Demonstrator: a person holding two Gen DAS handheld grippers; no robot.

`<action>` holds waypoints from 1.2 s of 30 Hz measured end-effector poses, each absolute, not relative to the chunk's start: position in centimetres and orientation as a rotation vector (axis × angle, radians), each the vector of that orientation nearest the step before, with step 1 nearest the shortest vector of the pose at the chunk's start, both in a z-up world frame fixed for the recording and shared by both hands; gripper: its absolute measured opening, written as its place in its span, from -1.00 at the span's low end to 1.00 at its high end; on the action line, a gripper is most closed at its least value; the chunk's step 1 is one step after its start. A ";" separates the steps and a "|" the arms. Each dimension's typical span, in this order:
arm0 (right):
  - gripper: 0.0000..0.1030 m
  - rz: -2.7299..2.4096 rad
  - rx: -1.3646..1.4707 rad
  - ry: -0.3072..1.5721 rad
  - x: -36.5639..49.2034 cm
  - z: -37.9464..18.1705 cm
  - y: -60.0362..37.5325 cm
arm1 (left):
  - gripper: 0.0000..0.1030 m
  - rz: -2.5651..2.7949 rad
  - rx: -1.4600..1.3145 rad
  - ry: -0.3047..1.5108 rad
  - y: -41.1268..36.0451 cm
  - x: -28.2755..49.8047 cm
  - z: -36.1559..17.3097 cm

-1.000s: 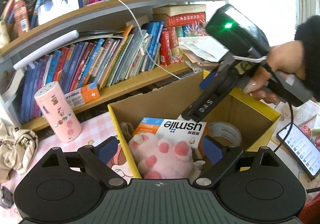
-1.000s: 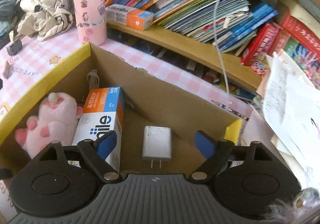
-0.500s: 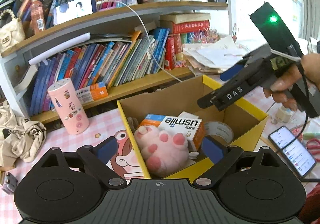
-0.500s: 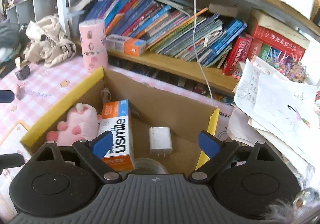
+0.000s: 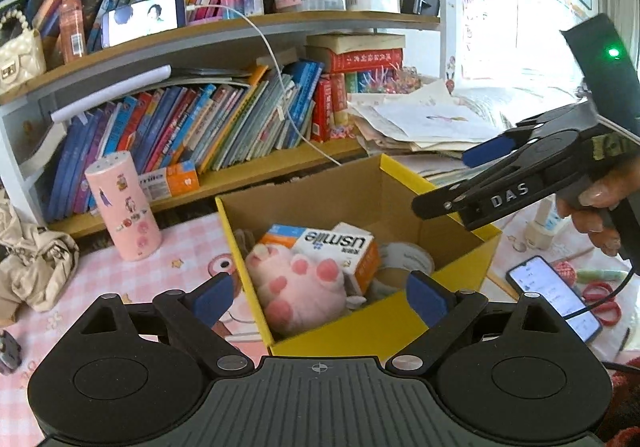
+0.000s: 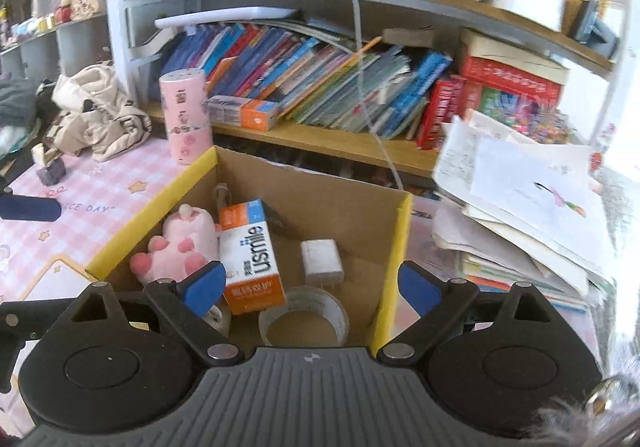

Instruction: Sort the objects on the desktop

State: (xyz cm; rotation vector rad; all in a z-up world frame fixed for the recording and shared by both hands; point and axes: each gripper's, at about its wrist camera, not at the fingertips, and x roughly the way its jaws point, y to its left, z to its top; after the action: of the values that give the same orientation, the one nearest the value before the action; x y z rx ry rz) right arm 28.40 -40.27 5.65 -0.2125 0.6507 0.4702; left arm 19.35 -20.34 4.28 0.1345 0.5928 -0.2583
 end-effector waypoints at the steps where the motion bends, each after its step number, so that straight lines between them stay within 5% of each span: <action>1: 0.81 0.451 -0.207 0.648 27.9 5.7 -40.5 | 0.85 -0.266 0.131 0.594 -20.3 19.2 4.2; 36: 0.89 0.166 -0.115 0.946 15.5 -1.2 -31.5 | 0.85 -0.530 0.223 0.799 -11.5 14.2 0.1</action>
State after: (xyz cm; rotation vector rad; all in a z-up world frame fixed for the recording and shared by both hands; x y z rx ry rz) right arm 15.54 -31.55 -1.24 -0.1148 0.9464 0.1656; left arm 14.15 -11.46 0.13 0.2229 0.7992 -0.5296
